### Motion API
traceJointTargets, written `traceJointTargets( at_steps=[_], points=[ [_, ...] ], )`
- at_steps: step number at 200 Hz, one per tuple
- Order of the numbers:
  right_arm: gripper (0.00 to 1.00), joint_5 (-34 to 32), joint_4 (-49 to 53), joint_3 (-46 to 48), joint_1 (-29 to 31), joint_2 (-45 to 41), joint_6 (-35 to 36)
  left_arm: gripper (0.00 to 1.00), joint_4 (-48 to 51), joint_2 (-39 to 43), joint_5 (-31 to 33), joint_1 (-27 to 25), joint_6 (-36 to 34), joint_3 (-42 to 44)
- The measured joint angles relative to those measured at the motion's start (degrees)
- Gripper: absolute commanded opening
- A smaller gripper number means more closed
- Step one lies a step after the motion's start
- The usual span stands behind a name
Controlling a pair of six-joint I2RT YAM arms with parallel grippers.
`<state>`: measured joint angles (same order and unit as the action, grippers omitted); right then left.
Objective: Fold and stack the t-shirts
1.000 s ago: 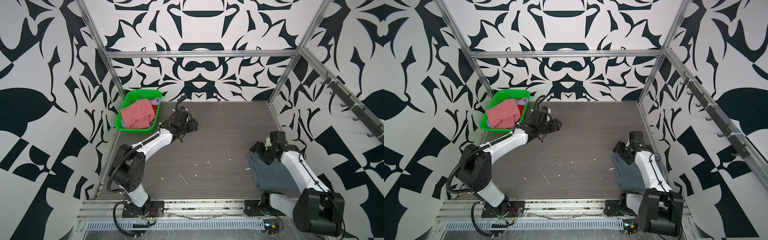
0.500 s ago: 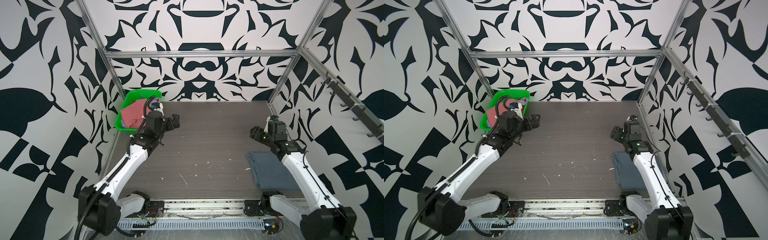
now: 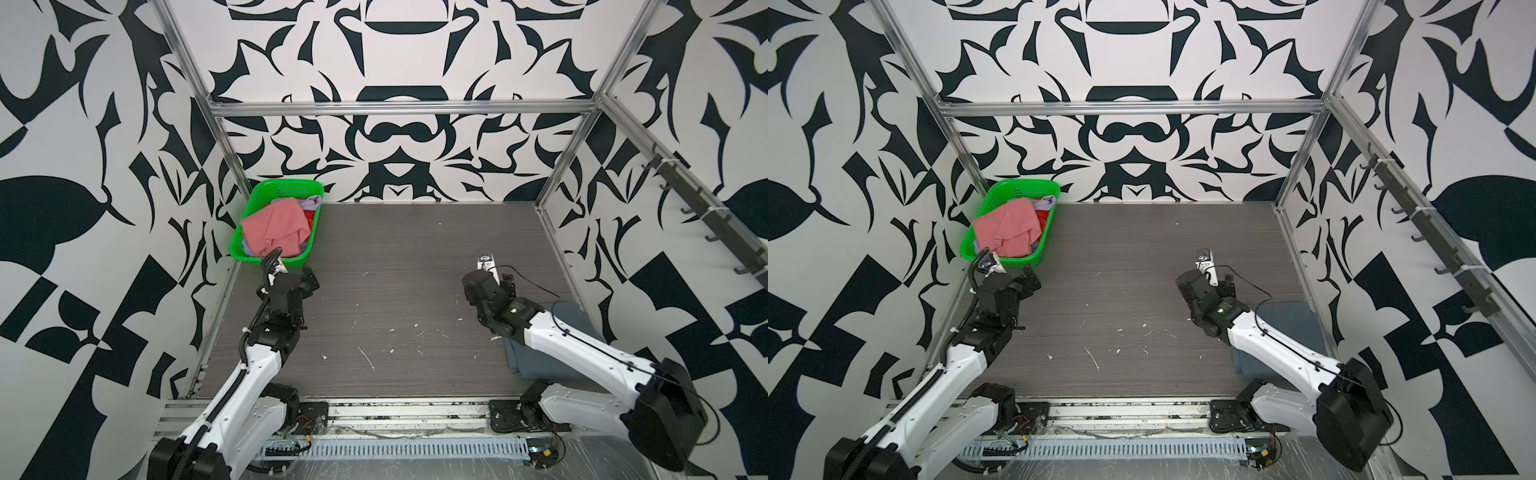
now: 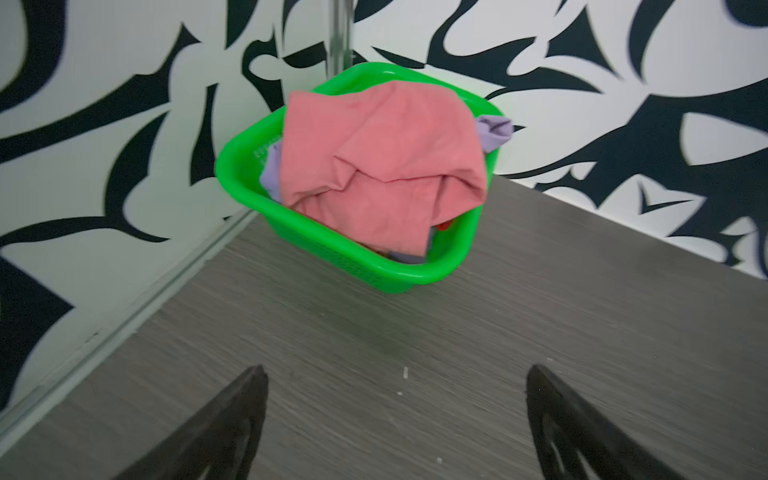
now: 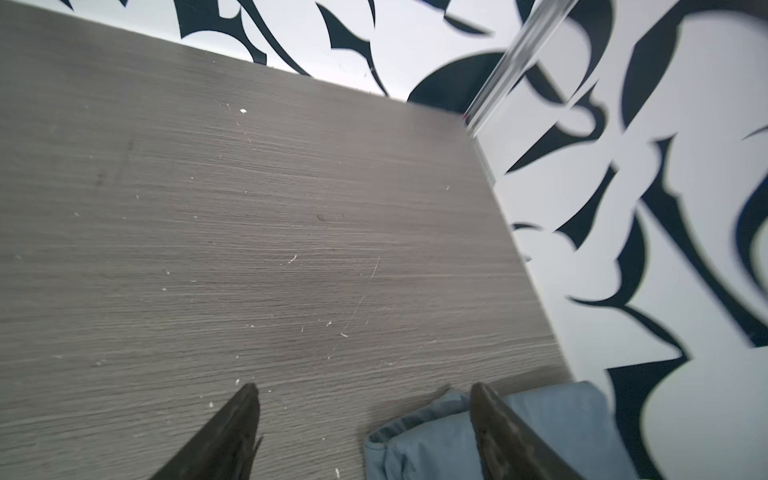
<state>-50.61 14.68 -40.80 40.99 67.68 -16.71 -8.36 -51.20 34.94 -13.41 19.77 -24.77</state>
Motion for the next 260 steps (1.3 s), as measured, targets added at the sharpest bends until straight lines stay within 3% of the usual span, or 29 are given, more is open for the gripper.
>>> traceJointTargets(
  at_steps=[28, 61, 80, 103, 132, 162, 183, 215, 260],
  points=[
    [0.84, -10.8, 2.62, -0.46, 6.32, 4.94, -4.57, 0.99, -10.82, -9.51, 2.6, 2.75, -4.87, 2.95],
    [0.89, -15.34, 3.87, -0.5, 6.78, 5.05, -9.16, 0.99, -29.09, -24.68, 3.34, 3.78, -10.69, 6.93],
    [0.97, -16.55, -1.73, 1.62, 6.71, 2.45, -8.07, 0.99, -36.28, -29.92, 2.49, 4.39, -13.81, 8.44],
    [0.98, -16.81, -10.56, 6.36, 5.4, -0.31, -4.61, 0.99, -46.99, -33.73, -0.79, 7.96, -14.6, 9.86],
    [0.98, -11.65, -17.22, 10.36, -1.95, -2.89, -2.38, 0.99, -54.27, -35.21, -5.01, 11.02, -14.6, 12.79],
    [0.99, -1.46, -19.93, 10.38, -14.78, -4.9, -1.51, 0.99, -56.06, -37.24, -12.02, 16.11, -12.39, 11.61],
    [0.99, 4.52, -26.34, 11.21, -21.09, -3.76, 2.91, 0.99, -53.57, -38.1, -14.84, 17.7, -11.3, 10.14],
    [0.99, 12.28, -35.28, 13.7, -25.53, 2.49, 9.31, 0.99, -51.17, -38.14, -17.62, 17.68, -10.78, 6.97],
    [0.98, 19.17, -48.85, 20.81, -26.47, 9.31, 14.4, 0.99, -49.2, -38.12, -18.51, 17.64, -10.43, 6.23]
  ],
)
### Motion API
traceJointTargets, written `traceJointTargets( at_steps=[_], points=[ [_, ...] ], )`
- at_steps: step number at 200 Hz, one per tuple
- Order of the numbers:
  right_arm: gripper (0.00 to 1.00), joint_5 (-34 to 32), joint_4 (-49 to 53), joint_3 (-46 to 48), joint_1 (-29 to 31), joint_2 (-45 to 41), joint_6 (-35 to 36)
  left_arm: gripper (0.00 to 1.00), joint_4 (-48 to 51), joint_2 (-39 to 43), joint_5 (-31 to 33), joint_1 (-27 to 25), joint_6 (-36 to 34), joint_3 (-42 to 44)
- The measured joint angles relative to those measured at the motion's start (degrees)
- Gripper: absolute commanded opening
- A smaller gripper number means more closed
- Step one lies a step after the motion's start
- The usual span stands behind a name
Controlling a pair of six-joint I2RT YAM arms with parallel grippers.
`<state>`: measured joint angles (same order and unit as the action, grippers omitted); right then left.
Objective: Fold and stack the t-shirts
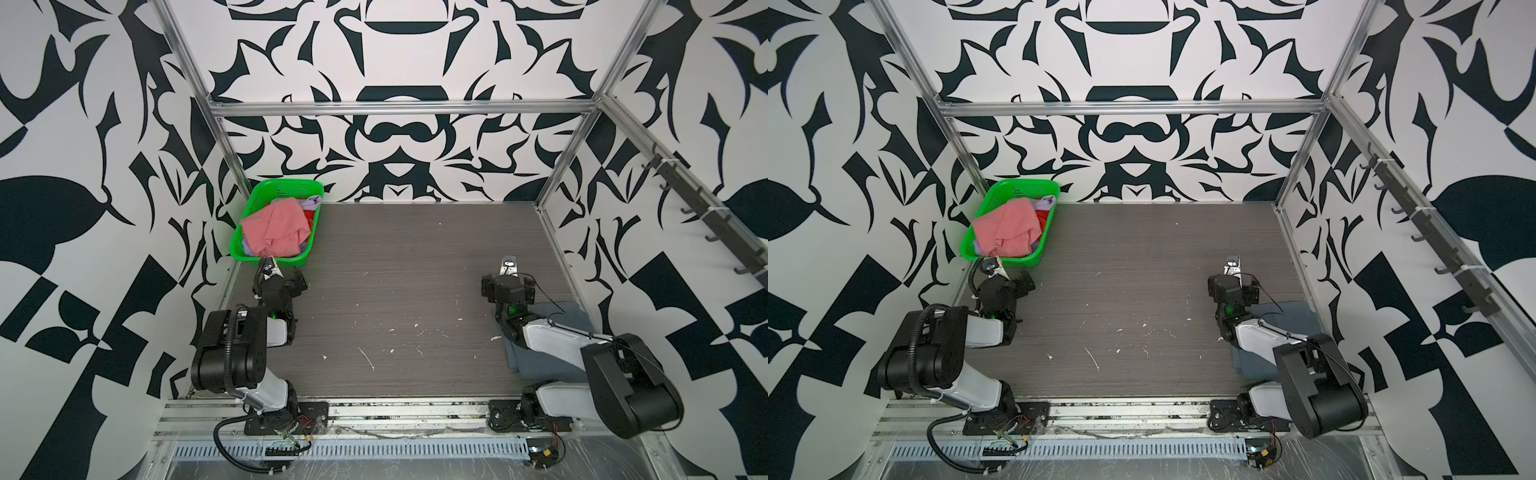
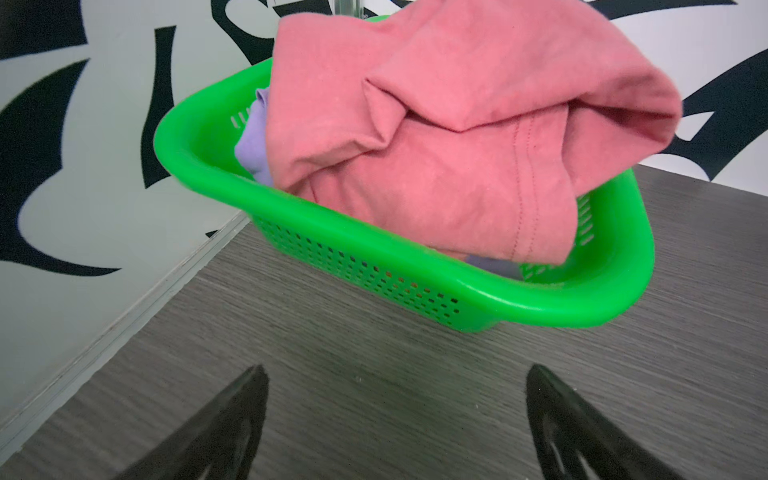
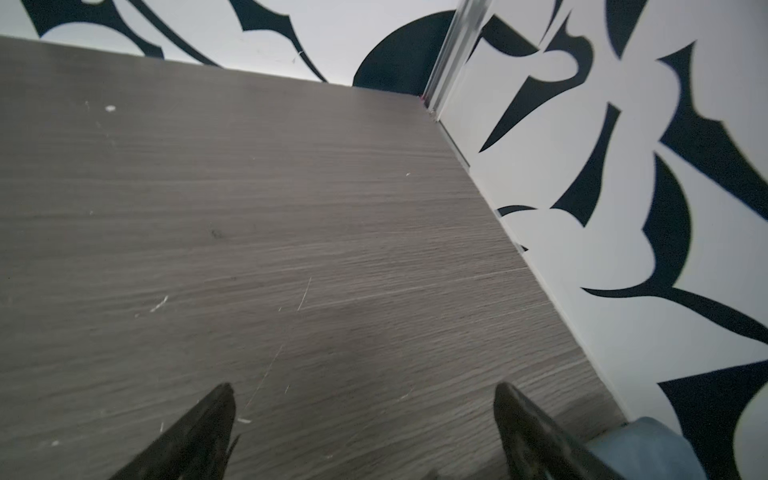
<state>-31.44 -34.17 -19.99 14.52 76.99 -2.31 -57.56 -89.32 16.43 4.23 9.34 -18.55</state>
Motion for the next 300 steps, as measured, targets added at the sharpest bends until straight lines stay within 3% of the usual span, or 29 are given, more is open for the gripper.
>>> traceJointTargets(
  at_steps=[61, 114, 300],
  points=[
    [1.0, 7.61, -18.93, 2.86, -4.04, 12.87, 3.65, 0.99, 0.0, 0.0, 0.0, -0.02, 0.24, 0.0],
    [1.0, 12.87, -18.47, 1.44, -8.96, 13.38, 1.84, 0.99, 0.02, -0.02, 0.0, -0.07, 0.26, 0.0],
    [0.99, 14.53, -18.38, 1.44, -8.92, 13.29, 1.01, 0.99, 0.02, -0.02, 0.0, -0.11, 0.24, 0.0]
  ],
)
